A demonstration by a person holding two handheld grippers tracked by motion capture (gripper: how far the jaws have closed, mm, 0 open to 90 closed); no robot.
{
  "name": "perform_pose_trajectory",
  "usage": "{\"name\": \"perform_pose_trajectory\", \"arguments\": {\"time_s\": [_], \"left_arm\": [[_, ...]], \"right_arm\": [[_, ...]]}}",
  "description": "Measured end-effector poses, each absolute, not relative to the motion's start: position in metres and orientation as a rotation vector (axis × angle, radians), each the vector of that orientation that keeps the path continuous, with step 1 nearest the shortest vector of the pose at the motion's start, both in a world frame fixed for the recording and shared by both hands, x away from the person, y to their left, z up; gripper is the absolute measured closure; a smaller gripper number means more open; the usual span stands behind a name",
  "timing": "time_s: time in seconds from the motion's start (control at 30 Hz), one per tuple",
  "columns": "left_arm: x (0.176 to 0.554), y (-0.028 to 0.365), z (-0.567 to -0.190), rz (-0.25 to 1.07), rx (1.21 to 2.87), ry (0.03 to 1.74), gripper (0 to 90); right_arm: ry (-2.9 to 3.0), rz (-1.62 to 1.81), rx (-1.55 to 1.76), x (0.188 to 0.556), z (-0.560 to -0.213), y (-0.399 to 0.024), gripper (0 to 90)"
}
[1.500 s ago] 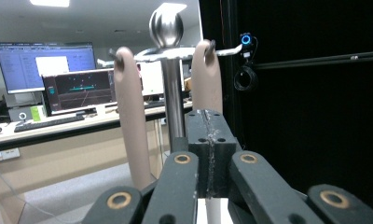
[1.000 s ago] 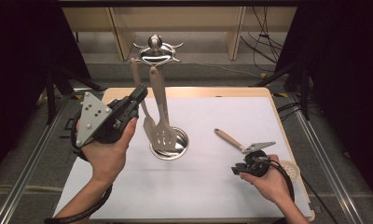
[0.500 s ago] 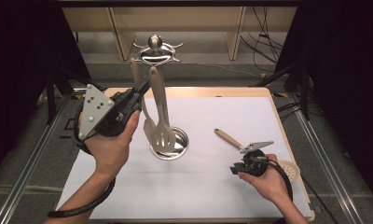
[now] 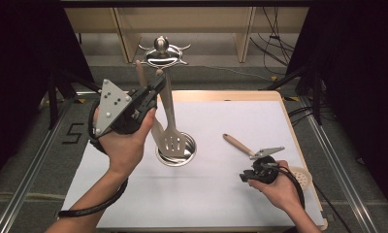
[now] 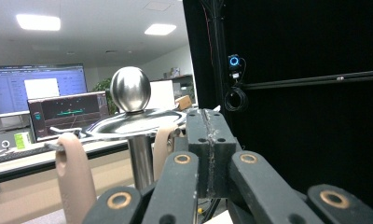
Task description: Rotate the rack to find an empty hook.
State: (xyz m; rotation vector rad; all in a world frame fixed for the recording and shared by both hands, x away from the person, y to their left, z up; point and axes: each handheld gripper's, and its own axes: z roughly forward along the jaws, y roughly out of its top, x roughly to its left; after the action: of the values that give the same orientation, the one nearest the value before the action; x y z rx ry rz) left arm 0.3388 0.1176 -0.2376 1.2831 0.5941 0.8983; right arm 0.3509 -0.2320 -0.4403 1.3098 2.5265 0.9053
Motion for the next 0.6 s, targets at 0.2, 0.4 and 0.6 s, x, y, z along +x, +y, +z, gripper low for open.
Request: {"name": "perform_pose_trajectory", "arguments": {"time_s": [0.2,0.4,0.6], "left_arm": [[0.3418,0.1168,-0.2362,0.906,1.279,0.595,89.7],[0.3432,0.1191,-0.236,0.908,1.281,0.6,89.7],[0.343,0.1204,-0.2367,0.919,1.287,0.601,89.7]], "right_arm": [[2.54,0.884,1.299,0.3507,-0.4388,-0.2336,73.5],[2.538,0.885,1.302,0.3507,-0.4385,-0.2335,73.6],[2.537,0.884,1.283,0.3512,-0.4392,-0.2342,73.6]]}}
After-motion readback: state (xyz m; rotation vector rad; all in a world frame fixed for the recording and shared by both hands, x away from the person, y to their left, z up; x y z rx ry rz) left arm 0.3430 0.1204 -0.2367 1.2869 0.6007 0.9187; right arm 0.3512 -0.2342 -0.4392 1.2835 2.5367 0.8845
